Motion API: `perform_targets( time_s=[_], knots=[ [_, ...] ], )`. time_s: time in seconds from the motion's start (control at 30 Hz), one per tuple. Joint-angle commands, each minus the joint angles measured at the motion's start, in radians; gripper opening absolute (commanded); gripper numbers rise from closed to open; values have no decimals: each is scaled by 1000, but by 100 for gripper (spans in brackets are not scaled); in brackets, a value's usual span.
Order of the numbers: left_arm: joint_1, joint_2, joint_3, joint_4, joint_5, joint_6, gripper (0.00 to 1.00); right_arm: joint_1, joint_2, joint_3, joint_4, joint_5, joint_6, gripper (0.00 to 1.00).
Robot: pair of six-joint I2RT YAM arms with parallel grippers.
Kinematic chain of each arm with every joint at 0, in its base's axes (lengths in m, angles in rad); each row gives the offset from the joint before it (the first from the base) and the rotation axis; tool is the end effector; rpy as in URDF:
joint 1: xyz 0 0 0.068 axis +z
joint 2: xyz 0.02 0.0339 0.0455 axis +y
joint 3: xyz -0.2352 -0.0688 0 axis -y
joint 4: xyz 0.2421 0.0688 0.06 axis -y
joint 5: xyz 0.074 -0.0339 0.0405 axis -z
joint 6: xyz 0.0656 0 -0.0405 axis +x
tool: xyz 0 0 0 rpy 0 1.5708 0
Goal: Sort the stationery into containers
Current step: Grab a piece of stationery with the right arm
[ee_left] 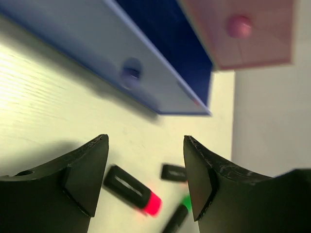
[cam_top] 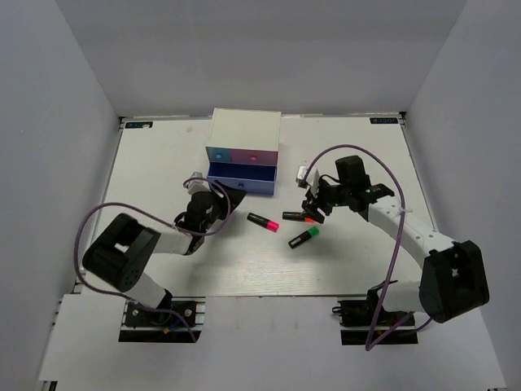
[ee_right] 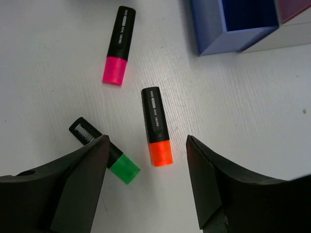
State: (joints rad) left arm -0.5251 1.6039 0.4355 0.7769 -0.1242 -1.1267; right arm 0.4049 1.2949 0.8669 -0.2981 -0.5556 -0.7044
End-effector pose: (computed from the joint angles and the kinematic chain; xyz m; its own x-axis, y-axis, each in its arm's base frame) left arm 0.2692 -0.1466 0.0962 -0.5016 -0.7450 -0.4398 -0.1270 0.5663 -0.8144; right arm 0.2604 0.1492 0.2078 -0.0135 -0.6044 -0.7966 -0.9265 0.3073 -0.2174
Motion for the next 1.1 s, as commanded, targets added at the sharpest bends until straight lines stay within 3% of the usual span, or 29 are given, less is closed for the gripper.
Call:
perform_targets(
  time_s=[0.0,0.13,0.17,0.37,0.47,0.57,0.73,1.07],
  knots=[
    [8,-160,-44,-122,106,68,73,0,26,56,-99,-84,-137,70],
    [8,-354,-112,-221,144,91,73,6,78,72,-134,-106,-204,70],
    [8,-396,-122,-317,144,109,74,8,101,76,-136,-106,-205,70],
    [8,-668,-63,-739,71,180,87,41,254,159,-136,5,-156,69],
    [8,-729,-32,-891,34,192,98,63,300,185,-130,60,-152,69],
    [19,-786,-6,-996,-4,167,100,77,340,201,-119,118,-141,69],
    [19,-799,37,-1084,-9,131,100,86,372,202,-127,132,-142,69],
    [19,-831,46,-1107,14,131,100,92,448,215,-99,195,-138,68]
  ],
)
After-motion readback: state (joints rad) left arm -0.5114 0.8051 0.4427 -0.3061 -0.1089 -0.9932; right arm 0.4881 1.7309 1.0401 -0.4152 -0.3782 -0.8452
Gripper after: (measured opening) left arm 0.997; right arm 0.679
